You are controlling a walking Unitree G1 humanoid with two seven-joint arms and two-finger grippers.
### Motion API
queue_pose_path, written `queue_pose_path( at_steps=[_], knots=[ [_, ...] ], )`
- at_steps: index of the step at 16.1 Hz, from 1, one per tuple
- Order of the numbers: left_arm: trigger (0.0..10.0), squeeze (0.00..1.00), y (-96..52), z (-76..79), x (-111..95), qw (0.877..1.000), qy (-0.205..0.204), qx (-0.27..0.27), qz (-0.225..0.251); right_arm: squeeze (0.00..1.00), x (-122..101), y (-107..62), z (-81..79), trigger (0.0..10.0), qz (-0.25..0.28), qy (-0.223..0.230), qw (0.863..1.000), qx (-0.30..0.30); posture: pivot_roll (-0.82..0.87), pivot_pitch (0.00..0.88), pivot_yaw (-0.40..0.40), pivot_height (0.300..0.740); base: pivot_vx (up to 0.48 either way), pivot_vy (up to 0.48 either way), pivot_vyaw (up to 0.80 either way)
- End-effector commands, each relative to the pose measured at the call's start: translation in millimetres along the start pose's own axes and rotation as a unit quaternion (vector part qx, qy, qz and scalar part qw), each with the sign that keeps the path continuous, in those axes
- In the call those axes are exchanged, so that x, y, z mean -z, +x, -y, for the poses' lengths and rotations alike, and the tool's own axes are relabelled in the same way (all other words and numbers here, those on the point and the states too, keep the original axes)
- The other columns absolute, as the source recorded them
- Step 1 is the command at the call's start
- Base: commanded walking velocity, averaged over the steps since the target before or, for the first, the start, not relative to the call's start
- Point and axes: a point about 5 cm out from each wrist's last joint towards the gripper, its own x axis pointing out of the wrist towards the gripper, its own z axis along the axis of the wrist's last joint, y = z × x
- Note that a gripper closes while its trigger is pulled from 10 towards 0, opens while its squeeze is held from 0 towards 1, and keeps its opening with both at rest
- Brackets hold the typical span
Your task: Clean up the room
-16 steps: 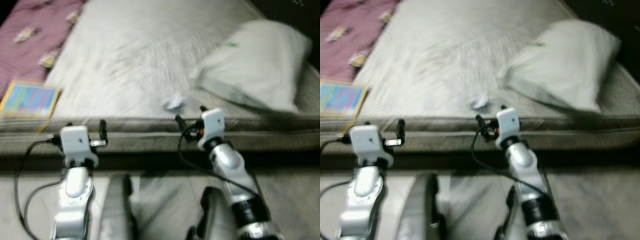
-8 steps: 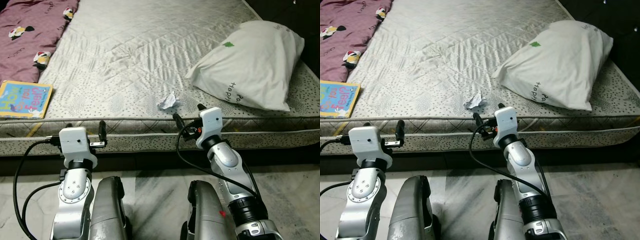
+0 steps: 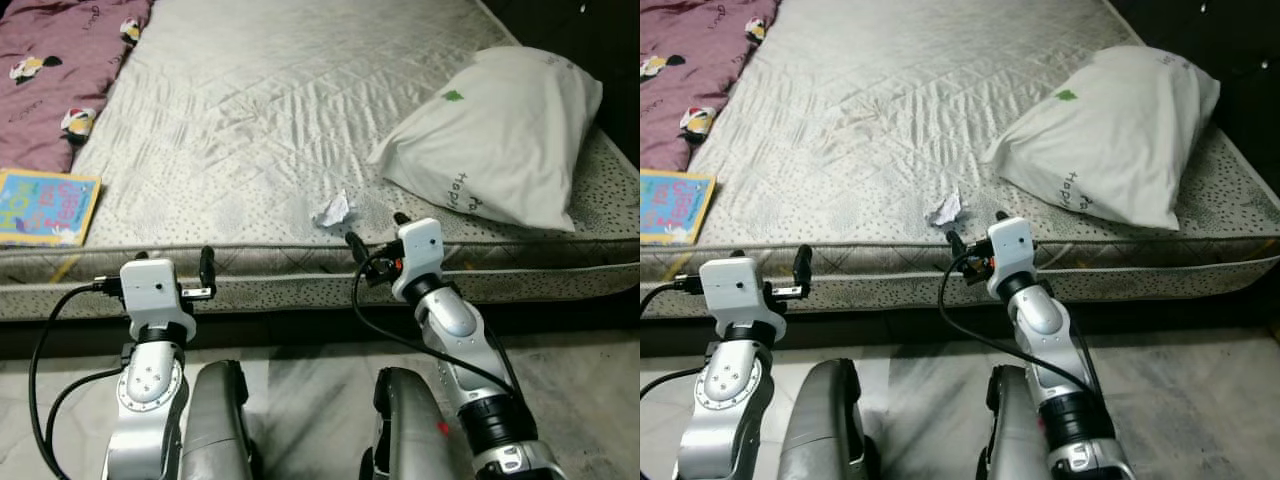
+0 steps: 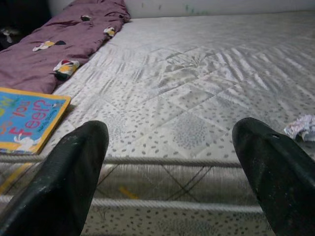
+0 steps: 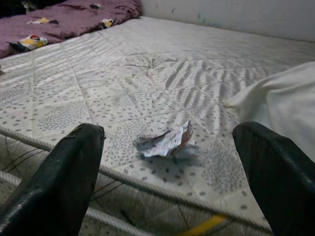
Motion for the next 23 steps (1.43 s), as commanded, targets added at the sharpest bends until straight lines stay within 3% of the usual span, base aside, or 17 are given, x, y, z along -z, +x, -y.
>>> queue_pose_path(
  at_steps=[1, 10, 12, 17, 20, 23],
  knots=[
    [10.0, 0.0, -1.5, -2.9, -2.5, 1.0, 0.004, 0.0, 0.006, 0.0, -0.6, 1.3, -3.1, 10.0, 0.002, -0.004, 1.0, -0.01, 0.04, 0.094, -0.02, 0.552, 0.334, 0.0, 0.54],
    [10.0, 0.0, -0.5, -4.9, -2.6, 1.0, 0.006, 0.0, 0.002, 0.0, 3.3, 4.7, -5.5, 10.0, -0.009, 0.012, 1.0, -0.011, 0.04, 0.106, -0.015, 0.552, 0.295, 0.0, 0.0],
    [10.0, 0.0, -8.6, -6.1, -1.8, 1.0, 0.006, -0.014, -0.017, 0.0, 7.2, 4.5, -11.6, 10.0, -0.018, 0.018, 0.999, -0.032, 0.07, 0.134, -0.033, 0.552, 0.0, 0.0, 0.0],
    [10.0, 0.0, -37.4, -14.4, -6.8, 0.999, 0.025, -0.027, -0.036, 0.0, 8.8, 6.7, -24.6, 10.0, -0.019, 0.028, 0.998, -0.057, 0.13, 0.206, -0.041, 0.492, 0.0, 0.0, 0.0],
    [10.0, 0.0, -52.7, -17.5, -16.8, 0.998, 0.027, -0.03, -0.047, 0.0, 9.4, 9.6, -35.4, 10.0, -0.014, 0.04, 0.997, -0.064, 0.16, 0.277, -0.023, 0.492, 0.0, 0.0, 0.0],
    [10.0, 0.0, -64.6, -18.5, -23.6, 0.998, 0.033, -0.029, -0.052, 0.0, -0.6, 19.8, -35.1, 10.0, 0.016, 0.042, 0.998, -0.041, 0.19, 0.311, -0.006, 0.492, 0.0, 0.0, 0.0]
  ],
)
